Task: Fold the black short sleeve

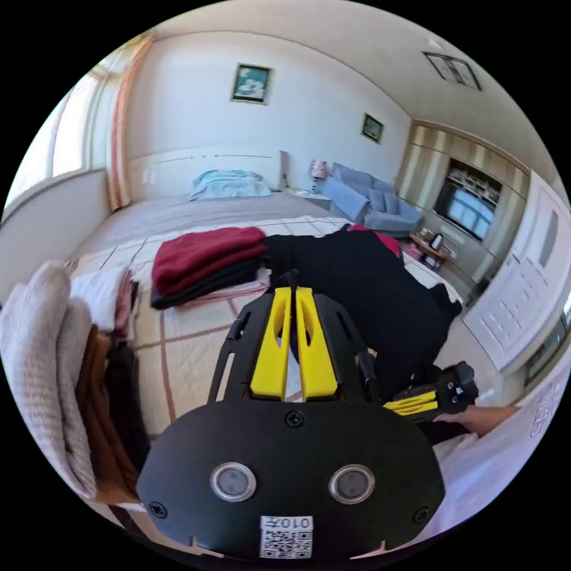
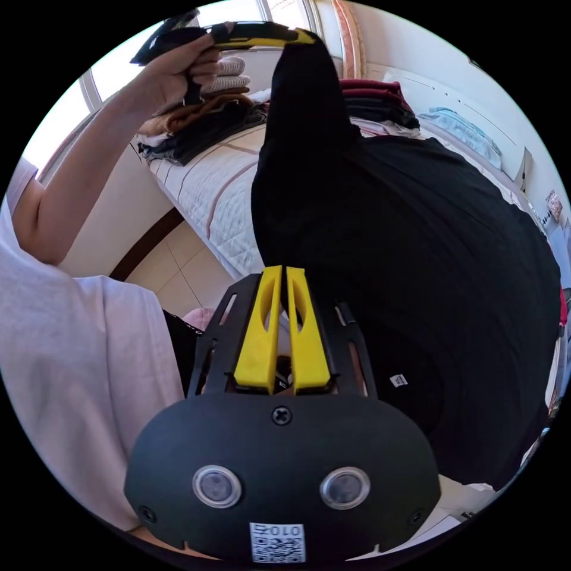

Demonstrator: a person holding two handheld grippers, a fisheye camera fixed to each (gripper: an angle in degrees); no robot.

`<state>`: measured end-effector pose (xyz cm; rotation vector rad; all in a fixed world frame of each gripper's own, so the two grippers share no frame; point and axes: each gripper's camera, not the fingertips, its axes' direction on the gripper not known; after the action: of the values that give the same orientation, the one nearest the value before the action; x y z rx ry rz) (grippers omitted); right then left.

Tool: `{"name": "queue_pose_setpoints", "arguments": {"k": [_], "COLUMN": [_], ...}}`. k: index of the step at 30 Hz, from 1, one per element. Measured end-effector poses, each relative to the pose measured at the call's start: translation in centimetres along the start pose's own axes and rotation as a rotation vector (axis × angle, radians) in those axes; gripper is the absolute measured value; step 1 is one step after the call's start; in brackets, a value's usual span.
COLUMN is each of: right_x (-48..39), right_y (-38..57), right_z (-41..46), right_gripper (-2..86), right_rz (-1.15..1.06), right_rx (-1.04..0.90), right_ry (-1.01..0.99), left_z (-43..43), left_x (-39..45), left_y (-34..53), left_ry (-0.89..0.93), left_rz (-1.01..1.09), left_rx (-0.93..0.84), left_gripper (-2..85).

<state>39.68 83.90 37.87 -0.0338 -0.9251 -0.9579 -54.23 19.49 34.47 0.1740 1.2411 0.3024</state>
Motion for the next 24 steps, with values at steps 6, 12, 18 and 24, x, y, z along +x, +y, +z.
{"name": "queue_pose_setpoints", "arguments": {"k": [6, 12, 18, 24], "right_x": [0.7, 2.2, 7.2, 10.3], "right_y": [1.1, 3.0, 1.8, -0.5], "right_z": [-0.3, -3.6, -7.4, -7.0], "right_gripper": [3.4, 2.3, 4.1, 6.4], "right_rz": [-0.009, 0.063, 0.207, 0.231], "right_rx": [0.004, 0.099, 0.183, 0.162], "right_ry": [-0.007, 0.04, 0.19, 0.167], "left_z": [7.4, 5.3, 5.6, 7.2], "left_x": [15.7, 13.5, 12.5, 16.8], "left_y": [-1.1, 3.6, 8.4, 9.3], "left_ry": [0.201, 0.099, -0.014, -0.1], "left_rz": [0.509, 0.385, 0.303, 0.374], "left_rx": [-0.275, -0.252, -0.386, -0.402], "left_gripper": [4.9, 8.2, 10.2, 10.7]}}
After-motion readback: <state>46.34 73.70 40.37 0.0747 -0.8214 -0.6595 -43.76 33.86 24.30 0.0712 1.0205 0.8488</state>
